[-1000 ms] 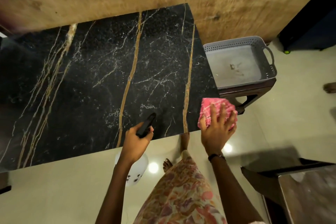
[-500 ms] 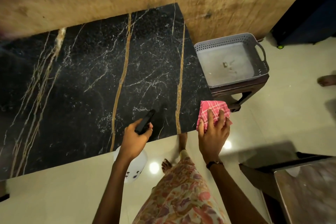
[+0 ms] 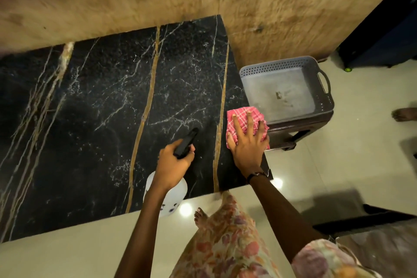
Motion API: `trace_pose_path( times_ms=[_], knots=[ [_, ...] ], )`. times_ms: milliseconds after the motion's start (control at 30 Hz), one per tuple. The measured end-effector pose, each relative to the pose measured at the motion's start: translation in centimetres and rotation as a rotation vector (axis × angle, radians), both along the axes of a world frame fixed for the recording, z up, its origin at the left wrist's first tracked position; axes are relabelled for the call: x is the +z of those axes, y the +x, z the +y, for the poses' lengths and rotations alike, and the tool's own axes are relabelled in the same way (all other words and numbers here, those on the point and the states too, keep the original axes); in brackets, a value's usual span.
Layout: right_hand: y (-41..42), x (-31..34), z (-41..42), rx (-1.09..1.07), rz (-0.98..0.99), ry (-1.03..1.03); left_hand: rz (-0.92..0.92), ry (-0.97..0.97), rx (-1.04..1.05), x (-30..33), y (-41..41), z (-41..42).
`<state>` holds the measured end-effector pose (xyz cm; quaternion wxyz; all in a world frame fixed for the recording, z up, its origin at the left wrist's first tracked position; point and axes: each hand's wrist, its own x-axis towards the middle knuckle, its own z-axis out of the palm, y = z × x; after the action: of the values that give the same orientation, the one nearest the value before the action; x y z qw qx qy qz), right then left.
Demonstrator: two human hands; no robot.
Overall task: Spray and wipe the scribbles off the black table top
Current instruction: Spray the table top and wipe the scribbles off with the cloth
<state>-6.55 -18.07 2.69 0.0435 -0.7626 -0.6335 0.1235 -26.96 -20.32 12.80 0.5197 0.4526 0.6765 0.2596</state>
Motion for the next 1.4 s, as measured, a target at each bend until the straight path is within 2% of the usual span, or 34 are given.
trace_pose_path(
  times_ms=[333, 567, 867, 1067, 1233, 1400],
  knots=[
    [-0.9, -0.1, 18.5, 0.134, -0.020, -0.027, 0.039, 0.064, 0.037, -0.5, 1.6, 14.1],
    [-2.6, -1.0, 31.0, 0.147, -0.011, 0.005, 0.093, 0.134, 0.053, -0.9, 2.7, 24.1],
    [-4.0, -1.7, 43.7, 0.113, -0.032, -0.031, 0.032, 0.192, 0.065, -0.9, 3.0, 29.2],
    [-3.4, -1.1, 47.0, 0.026, 0.092, -0.033, 0.037, 0.177, 0.075, -0.9, 2.2, 29.3],
    [-3.6, -1.0, 43.1, -0.137, 0.234, 0.091, 0.031, 0.157, 0.098, -0.7, 1.3, 28.9],
    [-4.1, -1.5, 39.3, 0.018, 0.022, 0.092, 0.025, 0.139, 0.141, -0.8, -0.1, 29.0]
  ],
)
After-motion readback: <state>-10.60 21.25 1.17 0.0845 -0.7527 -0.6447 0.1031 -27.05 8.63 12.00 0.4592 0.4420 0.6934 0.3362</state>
